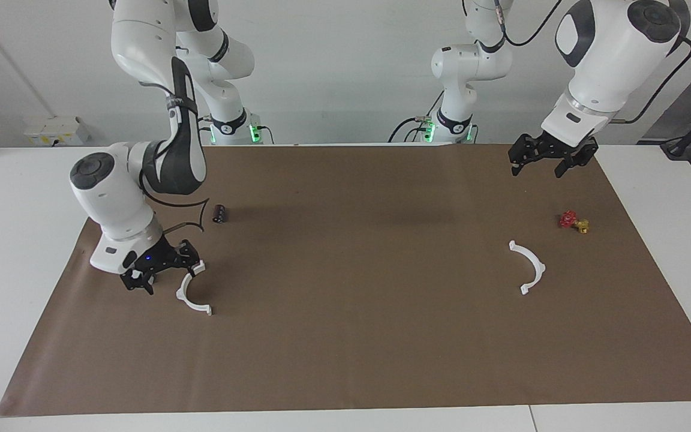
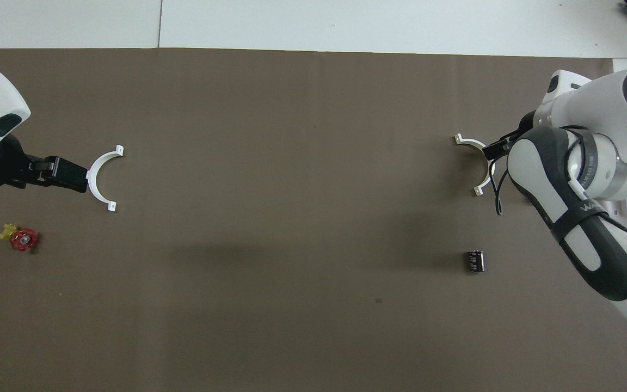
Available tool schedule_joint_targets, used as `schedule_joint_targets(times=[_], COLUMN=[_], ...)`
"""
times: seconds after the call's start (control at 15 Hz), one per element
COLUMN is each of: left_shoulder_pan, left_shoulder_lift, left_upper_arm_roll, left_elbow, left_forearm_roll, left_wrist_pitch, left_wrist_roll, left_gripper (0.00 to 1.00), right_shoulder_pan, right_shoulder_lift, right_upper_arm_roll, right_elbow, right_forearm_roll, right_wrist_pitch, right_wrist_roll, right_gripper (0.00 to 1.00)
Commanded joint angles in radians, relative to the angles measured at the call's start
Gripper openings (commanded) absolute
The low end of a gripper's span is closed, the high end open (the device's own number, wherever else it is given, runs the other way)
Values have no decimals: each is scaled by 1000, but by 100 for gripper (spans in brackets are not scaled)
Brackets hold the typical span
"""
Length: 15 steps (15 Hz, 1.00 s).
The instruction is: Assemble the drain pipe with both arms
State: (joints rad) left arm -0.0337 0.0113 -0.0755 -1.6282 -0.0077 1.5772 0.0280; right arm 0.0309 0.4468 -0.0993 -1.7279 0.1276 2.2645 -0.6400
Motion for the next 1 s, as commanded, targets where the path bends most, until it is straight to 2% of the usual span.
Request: schedule_joint_targets(times=[0.0, 0.13, 0.33, 0.4, 0.6, 0.73, 0.8, 0.87, 0.93], left_shoulder_pan=[12, 12, 11, 11, 11, 11, 12, 12, 11], left_shoulder_lift=[-16, -16, -16, -16, -17, -16, -17, -17, -17], left_upper_arm_roll=[-9, -9, -9, -9, -9, -9, -9, -9, -9], left_elbow=[-24, -22, -24, -24, -25, -27, -27, -27, -27], left_forearm_roll=[-6, -6, -6, -6, -6, -6, -6, -6, -6], left_wrist_pitch=[12, 12, 12, 12, 12, 12, 14, 12, 12], left_wrist_roll=[-11, -11, -11, -11, -11, -11, -11, -11, -10], left_gripper=[100, 100, 100, 100, 100, 100, 100, 100, 100], right_shoulder_pan=[-23, -25, -10, -9, -9, -9, -9, -9, -9], right_shoulder_lift=[52, 58, 59, 58, 58, 58, 58, 58, 58], right_upper_arm_roll=[10, 10, 10, 9, 9, 9, 9, 9, 9], right_elbow=[13, 2, -25, -28, -32, -35, -35, -35, -35], right_forearm_roll=[59, 61, 61, 61, 58, 58, 58, 58, 58], right_wrist_pitch=[36, 40, 75, 78, 87, 93, 93, 93, 92], right_wrist_roll=[-119, -139, -138, -144, -147, -145, -144, -144, -127], right_gripper=[100, 99, 90, 84, 48, 30, 10, 0, 0])
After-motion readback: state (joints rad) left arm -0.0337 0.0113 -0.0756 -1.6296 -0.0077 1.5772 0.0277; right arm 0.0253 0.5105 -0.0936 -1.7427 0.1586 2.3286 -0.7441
